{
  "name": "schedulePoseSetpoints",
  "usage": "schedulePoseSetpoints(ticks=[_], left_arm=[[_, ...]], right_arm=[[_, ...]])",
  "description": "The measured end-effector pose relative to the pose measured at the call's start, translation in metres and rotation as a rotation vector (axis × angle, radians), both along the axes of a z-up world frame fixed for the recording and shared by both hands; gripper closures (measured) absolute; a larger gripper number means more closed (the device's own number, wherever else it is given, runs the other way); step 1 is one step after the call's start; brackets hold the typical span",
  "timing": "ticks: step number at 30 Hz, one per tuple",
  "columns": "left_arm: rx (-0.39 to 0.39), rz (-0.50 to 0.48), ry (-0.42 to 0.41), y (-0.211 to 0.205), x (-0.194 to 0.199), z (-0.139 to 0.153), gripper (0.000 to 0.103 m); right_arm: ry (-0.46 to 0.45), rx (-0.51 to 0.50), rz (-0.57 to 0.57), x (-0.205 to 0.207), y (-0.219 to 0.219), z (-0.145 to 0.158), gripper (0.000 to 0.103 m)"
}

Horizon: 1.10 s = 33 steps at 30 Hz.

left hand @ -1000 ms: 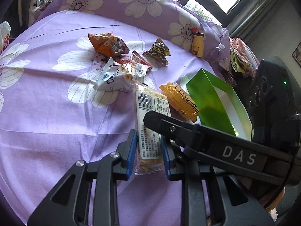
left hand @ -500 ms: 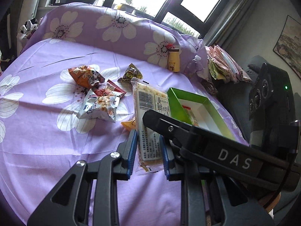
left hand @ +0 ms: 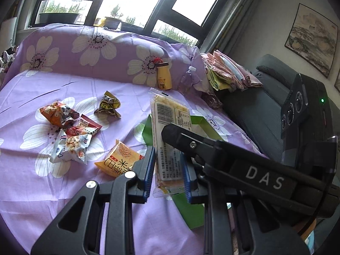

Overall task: Organize snacks
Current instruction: 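Lift the biscuit bar packet with the right gripper and carry it over the box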

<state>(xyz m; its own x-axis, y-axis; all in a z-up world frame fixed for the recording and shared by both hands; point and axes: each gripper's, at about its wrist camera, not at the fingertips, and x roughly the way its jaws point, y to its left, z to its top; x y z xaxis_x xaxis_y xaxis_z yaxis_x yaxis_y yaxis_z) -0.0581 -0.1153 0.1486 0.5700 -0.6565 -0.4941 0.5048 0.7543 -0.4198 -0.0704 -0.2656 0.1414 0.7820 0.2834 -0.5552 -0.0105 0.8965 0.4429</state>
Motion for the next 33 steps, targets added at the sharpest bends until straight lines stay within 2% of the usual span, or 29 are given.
schedulePoseSetpoints(ticks=[11, 19, 33], left_arm=[[-0.004, -0.1, 0.017, -0.05, 0.011, 0.001, 0.081], [0.007, -0.153, 0.02, -0.078, 0.014, -0.001, 0.081], [0.007, -0.21, 0.081, -0.109, 0.023, -0.015, 0.081]], right_arm=[[0.005, 0.016, -0.119, -0.008, -0.047, 0.003, 0.047], [0.011, 0.029, -0.167, -0.01, -0.077, -0.001, 0.047], [0.066, 0.04, -0.227, -0.008, -0.107, -0.014, 0.047]])
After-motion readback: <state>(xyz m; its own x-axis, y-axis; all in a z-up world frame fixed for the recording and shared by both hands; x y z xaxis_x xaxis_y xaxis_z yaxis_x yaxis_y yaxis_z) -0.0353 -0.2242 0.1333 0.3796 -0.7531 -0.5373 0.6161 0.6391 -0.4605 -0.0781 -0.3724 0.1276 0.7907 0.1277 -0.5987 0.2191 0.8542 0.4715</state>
